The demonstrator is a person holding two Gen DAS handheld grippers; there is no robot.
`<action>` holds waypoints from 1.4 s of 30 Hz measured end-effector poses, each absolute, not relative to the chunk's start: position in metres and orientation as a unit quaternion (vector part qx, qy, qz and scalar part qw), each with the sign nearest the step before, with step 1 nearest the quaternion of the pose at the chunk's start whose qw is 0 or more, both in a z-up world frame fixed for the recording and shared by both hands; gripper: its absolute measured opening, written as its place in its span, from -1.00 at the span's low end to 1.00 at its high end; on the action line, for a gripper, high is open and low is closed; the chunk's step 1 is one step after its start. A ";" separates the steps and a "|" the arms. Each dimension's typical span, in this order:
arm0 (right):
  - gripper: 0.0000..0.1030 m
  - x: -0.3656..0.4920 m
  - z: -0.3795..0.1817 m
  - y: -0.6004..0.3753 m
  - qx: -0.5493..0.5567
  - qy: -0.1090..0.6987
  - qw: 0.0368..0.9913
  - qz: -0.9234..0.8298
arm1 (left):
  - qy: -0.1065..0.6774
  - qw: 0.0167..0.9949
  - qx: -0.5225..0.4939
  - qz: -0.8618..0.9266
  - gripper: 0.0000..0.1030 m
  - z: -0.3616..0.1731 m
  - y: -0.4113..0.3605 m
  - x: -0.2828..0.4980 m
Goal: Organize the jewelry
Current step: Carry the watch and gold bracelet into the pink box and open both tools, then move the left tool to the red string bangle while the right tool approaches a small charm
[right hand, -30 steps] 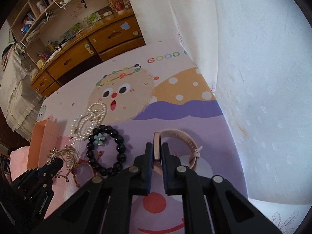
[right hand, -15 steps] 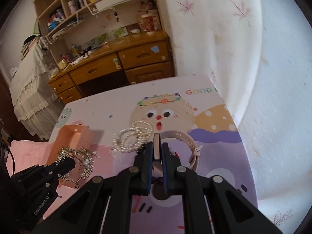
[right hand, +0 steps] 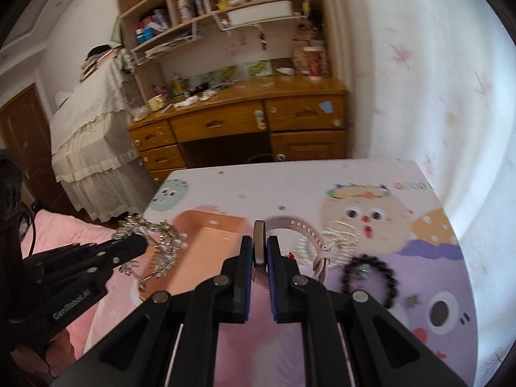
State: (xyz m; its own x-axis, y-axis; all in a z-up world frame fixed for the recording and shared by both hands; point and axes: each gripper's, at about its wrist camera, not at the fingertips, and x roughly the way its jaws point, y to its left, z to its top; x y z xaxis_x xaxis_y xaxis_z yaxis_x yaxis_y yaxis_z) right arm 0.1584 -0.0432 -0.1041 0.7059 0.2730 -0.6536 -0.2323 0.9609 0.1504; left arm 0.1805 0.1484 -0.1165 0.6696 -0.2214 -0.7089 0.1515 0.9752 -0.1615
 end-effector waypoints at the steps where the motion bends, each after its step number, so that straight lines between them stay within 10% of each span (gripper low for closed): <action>1: -0.84 0.157 -0.104 -0.033 0.021 0.354 0.924 0.140 | 0.398 0.910 -0.048 -0.104 -0.92 -0.121 0.158 0.183; 18: -0.83 0.141 -0.123 0.066 -0.041 0.324 0.933 0.149 | 0.429 0.885 -0.084 -0.163 -0.92 -0.164 0.216 0.201; 24: -0.79 0.148 -0.133 0.069 -0.024 0.352 0.923 0.155 | 0.436 0.878 -0.090 -0.173 -0.40 -0.163 0.214 0.204; 29: -0.35 0.145 -0.131 0.062 -0.020 0.355 0.925 0.131 | 0.444 0.881 -0.084 -0.142 0.22 -0.162 0.219 0.203; 32: 0.05 0.147 -0.129 0.042 0.019 0.367 0.923 0.109 | 0.451 0.880 -0.078 -0.124 0.24 -0.159 0.221 0.201; 42: 0.09 0.153 -0.137 -0.044 0.227 0.444 0.867 0.003 | 0.478 0.870 -0.046 -0.113 0.45 -0.150 0.184 0.186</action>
